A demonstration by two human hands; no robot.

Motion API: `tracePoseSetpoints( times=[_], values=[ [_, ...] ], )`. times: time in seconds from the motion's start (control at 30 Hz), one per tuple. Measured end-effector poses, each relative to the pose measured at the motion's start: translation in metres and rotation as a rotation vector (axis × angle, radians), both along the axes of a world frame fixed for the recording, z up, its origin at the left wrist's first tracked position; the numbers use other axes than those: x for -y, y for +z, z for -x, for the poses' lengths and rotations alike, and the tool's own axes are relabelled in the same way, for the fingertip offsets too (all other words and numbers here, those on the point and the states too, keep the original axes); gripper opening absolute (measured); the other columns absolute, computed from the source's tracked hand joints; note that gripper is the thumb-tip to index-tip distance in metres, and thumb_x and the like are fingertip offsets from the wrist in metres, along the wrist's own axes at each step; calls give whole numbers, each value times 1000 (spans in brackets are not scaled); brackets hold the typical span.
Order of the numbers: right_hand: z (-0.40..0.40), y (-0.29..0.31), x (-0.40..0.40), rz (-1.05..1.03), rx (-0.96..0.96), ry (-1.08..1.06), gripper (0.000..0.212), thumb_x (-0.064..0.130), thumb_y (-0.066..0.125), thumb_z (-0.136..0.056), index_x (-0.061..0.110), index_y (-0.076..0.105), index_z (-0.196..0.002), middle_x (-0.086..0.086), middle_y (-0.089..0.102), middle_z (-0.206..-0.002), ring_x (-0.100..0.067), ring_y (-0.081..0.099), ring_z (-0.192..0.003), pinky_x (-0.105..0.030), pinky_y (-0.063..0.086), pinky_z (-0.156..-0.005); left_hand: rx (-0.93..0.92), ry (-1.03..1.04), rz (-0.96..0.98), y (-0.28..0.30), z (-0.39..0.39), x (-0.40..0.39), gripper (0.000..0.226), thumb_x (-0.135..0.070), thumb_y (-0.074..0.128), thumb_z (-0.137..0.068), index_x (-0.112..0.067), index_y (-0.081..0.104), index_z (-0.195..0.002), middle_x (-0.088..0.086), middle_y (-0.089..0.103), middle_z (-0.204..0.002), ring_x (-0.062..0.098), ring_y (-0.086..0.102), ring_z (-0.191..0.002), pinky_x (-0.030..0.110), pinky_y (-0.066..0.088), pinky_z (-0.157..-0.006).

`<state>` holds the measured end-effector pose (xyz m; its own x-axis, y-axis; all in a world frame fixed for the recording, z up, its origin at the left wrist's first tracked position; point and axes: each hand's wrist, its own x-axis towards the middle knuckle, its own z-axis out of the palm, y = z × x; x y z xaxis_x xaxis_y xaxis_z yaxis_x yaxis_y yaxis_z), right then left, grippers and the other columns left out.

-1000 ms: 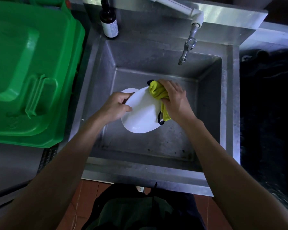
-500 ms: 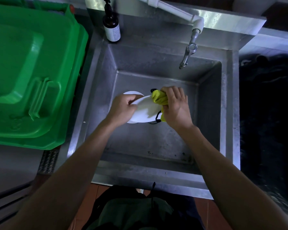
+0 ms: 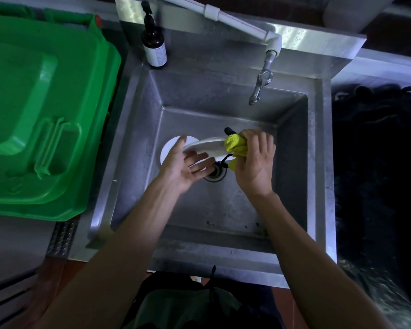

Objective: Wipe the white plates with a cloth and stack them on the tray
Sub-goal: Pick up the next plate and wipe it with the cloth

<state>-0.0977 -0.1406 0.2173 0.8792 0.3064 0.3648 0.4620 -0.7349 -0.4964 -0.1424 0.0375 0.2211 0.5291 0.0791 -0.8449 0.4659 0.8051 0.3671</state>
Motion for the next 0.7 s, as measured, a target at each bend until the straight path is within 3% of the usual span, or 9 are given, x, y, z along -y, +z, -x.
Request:
tracePoseSetpoints(
  times=[0.13,0.27,0.5,0.63,0.7],
  values=[
    [9,-5,5,19,-40,13,59,-3,48,-62,13,49,-119,-10,54,-116,-31,45,-98,-48,40,-77,-12,47,9,9,-14,8,16,-13,58,-98,1,60,-104,29,72,-105,41,74,-92,54,62,-75],
    [18,-8,16,10,-89,61,50,-3,44,-76,11,51,-124,-11,54,-121,-33,48,-103,-48,43,-86,25,179,71,7,-15,12,10,1,53,-99,9,55,-105,29,73,-93,44,72,-93,54,62,-75],
    [26,-9,28,87,-290,149,57,4,36,-84,8,56,-137,-10,57,-133,-33,49,-118,-47,43,-101,129,203,-138,0,-13,20,40,8,59,-93,5,58,-134,21,65,-130,36,64,-120,50,59,-89],
    [21,0,23,-39,-430,97,65,-8,48,-83,13,49,-144,-5,53,-139,-24,46,-124,-34,39,-107,134,160,-234,1,-10,20,40,4,61,-93,-3,61,-132,18,67,-131,34,65,-118,47,61,-84],
    [18,9,15,-136,-538,76,65,-4,49,-85,21,45,-144,-3,56,-134,-20,52,-117,-31,44,-99,140,142,-218,0,-9,22,40,1,61,-94,-5,60,-134,18,67,-130,33,65,-117,48,60,-88]
  ],
)
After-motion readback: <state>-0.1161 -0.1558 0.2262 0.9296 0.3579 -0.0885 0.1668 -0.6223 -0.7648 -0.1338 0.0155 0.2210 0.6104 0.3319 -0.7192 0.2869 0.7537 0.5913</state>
